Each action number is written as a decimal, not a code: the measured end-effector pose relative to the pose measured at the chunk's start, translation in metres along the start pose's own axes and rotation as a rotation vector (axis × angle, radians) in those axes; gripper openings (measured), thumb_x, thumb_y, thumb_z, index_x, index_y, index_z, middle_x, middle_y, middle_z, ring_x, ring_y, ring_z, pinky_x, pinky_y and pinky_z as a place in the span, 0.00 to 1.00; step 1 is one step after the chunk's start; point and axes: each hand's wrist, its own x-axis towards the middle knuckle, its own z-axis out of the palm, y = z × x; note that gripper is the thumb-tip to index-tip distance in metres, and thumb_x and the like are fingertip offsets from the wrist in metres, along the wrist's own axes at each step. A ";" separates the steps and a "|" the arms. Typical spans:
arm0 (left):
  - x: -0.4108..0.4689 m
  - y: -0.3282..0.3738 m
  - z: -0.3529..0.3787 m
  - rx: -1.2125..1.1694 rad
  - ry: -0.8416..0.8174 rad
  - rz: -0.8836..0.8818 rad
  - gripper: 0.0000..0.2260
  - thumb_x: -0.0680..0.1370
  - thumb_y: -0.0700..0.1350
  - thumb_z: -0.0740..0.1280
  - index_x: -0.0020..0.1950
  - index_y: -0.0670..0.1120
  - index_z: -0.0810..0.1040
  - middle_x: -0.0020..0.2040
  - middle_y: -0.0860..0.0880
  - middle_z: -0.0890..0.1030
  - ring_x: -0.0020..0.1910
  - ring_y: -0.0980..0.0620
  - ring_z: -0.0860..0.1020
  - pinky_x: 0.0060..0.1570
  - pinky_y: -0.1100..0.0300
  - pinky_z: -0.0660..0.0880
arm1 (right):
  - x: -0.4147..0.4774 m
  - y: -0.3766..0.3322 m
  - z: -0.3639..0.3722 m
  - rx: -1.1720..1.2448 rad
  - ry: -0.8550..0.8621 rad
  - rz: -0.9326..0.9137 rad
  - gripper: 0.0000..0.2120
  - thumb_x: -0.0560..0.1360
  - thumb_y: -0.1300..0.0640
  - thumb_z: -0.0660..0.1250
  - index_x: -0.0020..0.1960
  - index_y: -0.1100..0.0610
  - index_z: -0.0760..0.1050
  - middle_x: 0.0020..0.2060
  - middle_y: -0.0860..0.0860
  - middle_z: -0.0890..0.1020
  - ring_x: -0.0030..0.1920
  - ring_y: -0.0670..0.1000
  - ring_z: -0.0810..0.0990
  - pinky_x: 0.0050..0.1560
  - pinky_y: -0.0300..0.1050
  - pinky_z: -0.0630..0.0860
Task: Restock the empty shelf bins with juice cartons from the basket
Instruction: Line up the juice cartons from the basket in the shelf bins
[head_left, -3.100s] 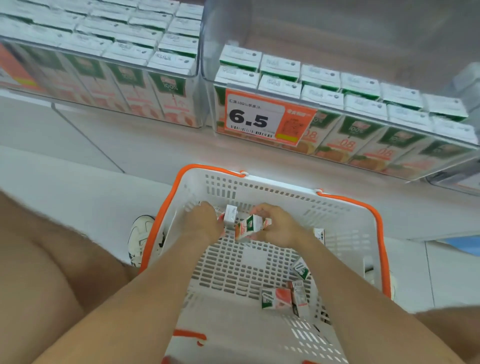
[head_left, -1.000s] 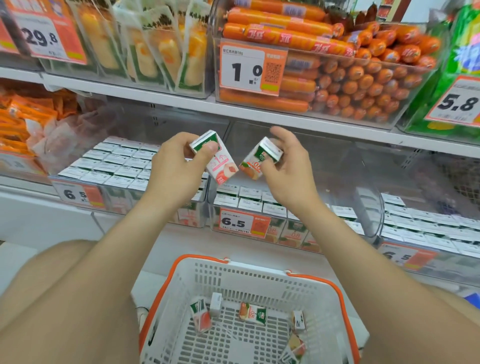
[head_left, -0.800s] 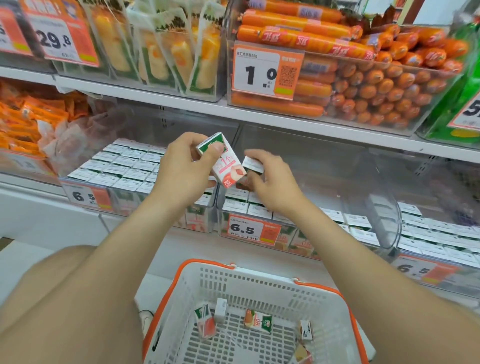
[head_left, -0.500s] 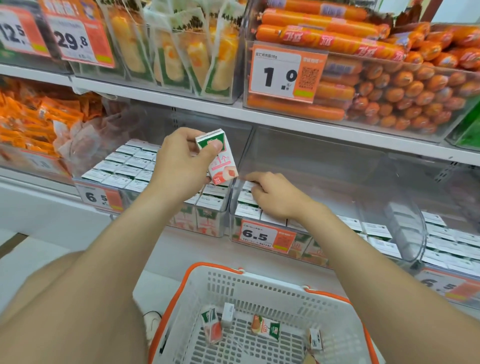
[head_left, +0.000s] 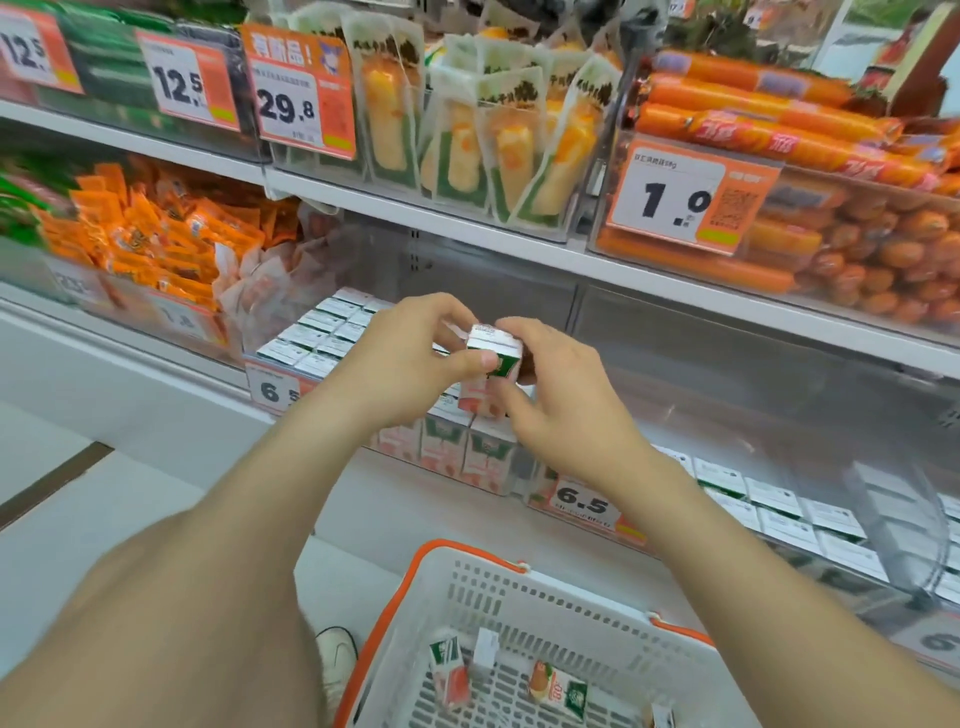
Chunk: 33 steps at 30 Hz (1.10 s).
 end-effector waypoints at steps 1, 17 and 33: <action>0.001 -0.006 -0.002 0.115 0.005 -0.031 0.18 0.80 0.60 0.71 0.66 0.55 0.78 0.57 0.54 0.81 0.53 0.52 0.82 0.45 0.52 0.80 | 0.007 -0.003 0.005 0.018 0.057 0.027 0.19 0.78 0.55 0.69 0.67 0.51 0.72 0.55 0.46 0.81 0.56 0.49 0.79 0.57 0.51 0.79; 0.007 -0.031 0.016 0.821 -0.457 -0.161 0.31 0.85 0.66 0.52 0.84 0.53 0.56 0.81 0.42 0.57 0.78 0.32 0.57 0.73 0.34 0.61 | 0.136 0.018 0.047 -0.473 -0.286 0.453 0.11 0.79 0.62 0.70 0.59 0.64 0.74 0.55 0.60 0.79 0.55 0.61 0.81 0.47 0.46 0.71; -0.023 -0.017 0.021 0.707 -0.079 0.076 0.18 0.80 0.53 0.68 0.65 0.46 0.69 0.61 0.43 0.74 0.61 0.39 0.71 0.56 0.45 0.73 | 0.035 -0.015 0.029 -0.344 0.001 0.059 0.14 0.77 0.59 0.62 0.61 0.60 0.77 0.52 0.58 0.81 0.52 0.62 0.80 0.49 0.55 0.77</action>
